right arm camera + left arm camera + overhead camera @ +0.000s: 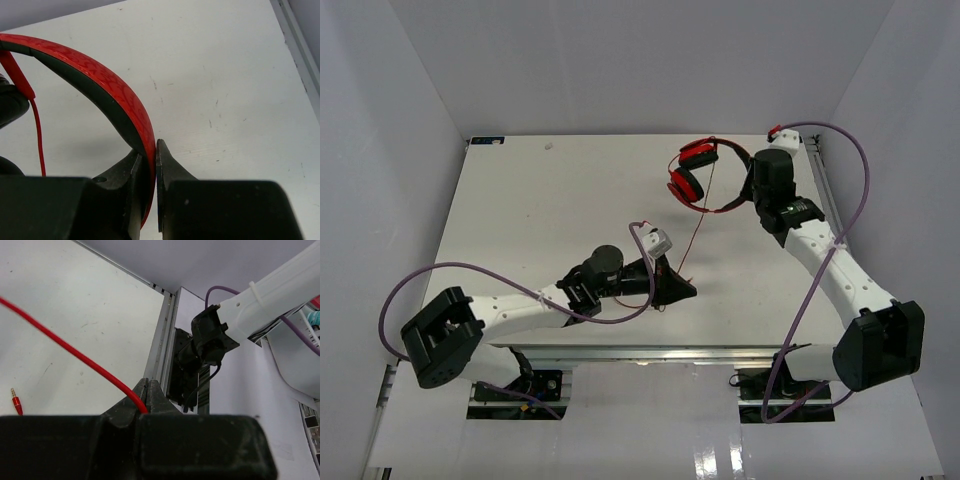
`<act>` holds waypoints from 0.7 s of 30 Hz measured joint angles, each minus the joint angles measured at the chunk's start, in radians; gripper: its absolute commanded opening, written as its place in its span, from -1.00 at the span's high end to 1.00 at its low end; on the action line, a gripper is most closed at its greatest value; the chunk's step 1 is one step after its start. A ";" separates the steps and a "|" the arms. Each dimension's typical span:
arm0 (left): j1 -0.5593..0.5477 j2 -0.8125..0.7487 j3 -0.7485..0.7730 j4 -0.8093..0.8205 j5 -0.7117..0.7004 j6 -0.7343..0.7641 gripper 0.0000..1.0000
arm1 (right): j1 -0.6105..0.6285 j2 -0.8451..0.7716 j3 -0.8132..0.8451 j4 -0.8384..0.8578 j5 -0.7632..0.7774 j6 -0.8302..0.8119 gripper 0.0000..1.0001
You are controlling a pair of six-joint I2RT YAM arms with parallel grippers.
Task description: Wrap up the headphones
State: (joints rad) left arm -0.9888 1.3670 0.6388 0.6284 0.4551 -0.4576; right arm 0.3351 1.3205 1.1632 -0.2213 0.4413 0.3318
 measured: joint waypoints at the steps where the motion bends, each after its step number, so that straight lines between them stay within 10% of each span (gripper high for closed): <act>1: -0.004 -0.016 0.019 -0.036 -0.001 0.007 0.85 | 0.009 0.000 -0.024 0.017 0.017 -0.018 0.85; 11: -0.016 -0.033 0.275 -0.440 -0.046 0.131 0.88 | 0.137 -0.042 -0.241 0.218 0.064 -0.241 0.85; 21: 0.037 -0.032 0.523 -0.817 -0.290 0.363 0.82 | 0.150 -0.245 -0.371 0.215 -0.355 -0.644 0.85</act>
State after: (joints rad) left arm -0.9520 1.3350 1.1621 -0.1885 0.1654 -0.0945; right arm 0.4854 1.0751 0.7922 -0.0065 0.0865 -0.3121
